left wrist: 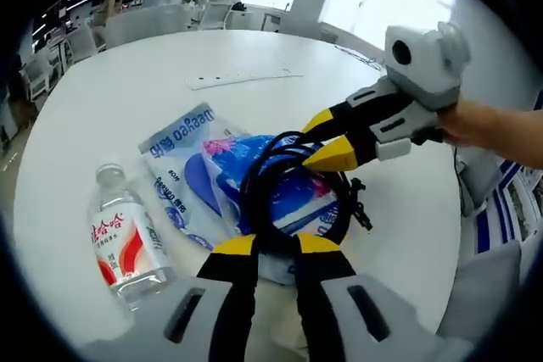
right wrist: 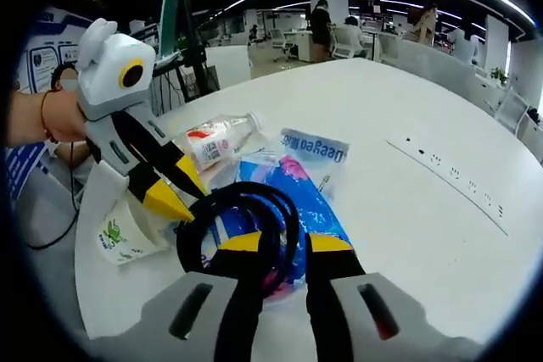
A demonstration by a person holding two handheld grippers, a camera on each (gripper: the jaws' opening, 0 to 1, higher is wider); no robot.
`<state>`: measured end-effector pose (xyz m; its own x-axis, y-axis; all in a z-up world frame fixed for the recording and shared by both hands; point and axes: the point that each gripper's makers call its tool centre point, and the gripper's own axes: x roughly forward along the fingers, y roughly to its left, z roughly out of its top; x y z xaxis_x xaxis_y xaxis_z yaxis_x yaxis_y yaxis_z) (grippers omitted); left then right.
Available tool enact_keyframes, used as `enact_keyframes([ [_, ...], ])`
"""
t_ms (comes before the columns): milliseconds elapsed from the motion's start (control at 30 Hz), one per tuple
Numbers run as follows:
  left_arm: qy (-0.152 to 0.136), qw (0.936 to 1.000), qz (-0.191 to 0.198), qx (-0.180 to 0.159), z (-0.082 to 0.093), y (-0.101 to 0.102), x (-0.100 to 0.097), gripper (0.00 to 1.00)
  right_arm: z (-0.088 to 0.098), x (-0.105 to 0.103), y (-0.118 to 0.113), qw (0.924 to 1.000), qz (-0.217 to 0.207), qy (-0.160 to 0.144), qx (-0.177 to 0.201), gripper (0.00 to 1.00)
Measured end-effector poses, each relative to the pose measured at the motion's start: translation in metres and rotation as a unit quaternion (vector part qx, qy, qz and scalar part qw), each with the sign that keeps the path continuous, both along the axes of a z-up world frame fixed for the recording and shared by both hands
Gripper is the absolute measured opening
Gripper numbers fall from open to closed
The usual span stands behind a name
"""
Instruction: Arrange the tabletop items into an orderly group along one side of the table until the central work area is clear of visible clutter.
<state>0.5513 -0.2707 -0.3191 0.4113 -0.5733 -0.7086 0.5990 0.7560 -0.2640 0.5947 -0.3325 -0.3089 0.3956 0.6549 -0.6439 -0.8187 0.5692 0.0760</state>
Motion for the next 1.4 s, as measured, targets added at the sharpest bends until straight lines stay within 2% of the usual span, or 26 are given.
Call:
enact_keyframes([
  [233, 0.007, 0.9997, 0.016, 0.014, -0.001, 0.001, 0.000, 0.12, 0.001, -0.001, 0.002, 1.0000, -0.009, 0.003, 0.004, 0.11],
  [500, 0.022, 0.9980, 0.054, 0.023, -0.002, 0.002, 0.002, 0.07, 0.004, 0.003, 0.001, 0.9993, -0.031, 0.014, 0.019, 0.06],
  [567, 0.022, 0.9977, 0.057, 0.030, -0.002, 0.002, 0.002, 0.07, 0.005, 0.005, 0.000, 0.9990, -0.036, 0.013, 0.022, 0.01],
  [600, 0.026, 0.9972, 0.065, 0.025, -0.002, 0.001, 0.003, 0.07, 0.007, 0.008, -0.003, 0.9986, -0.047, 0.011, 0.023, 0.01],
  [633, 0.030, 0.9968, 0.070, 0.025, -0.002, 0.002, 0.003, 0.06, 0.007, 0.007, -0.002, 0.9972, -0.057, 0.031, 0.037, 0.00],
  [900, 0.050, 0.9941, 0.096, 0.011, -0.003, 0.001, 0.004, 0.05, 0.006, 0.007, -0.002, 0.9966, -0.063, 0.033, 0.042, 0.00],
  [1033, 0.061, 0.9921, 0.110, -0.007, -0.001, 0.002, 0.005, 0.04, 0.010, 0.006, -0.003, 0.9947, -0.074, 0.045, 0.055, 0.00],
  [1400, 0.067, 0.9896, 0.123, -0.032, 0.003, 0.003, 0.006, 0.00, 0.025, 0.000, -0.003, 0.9904, -0.083, 0.062, 0.092, 0.00],
])
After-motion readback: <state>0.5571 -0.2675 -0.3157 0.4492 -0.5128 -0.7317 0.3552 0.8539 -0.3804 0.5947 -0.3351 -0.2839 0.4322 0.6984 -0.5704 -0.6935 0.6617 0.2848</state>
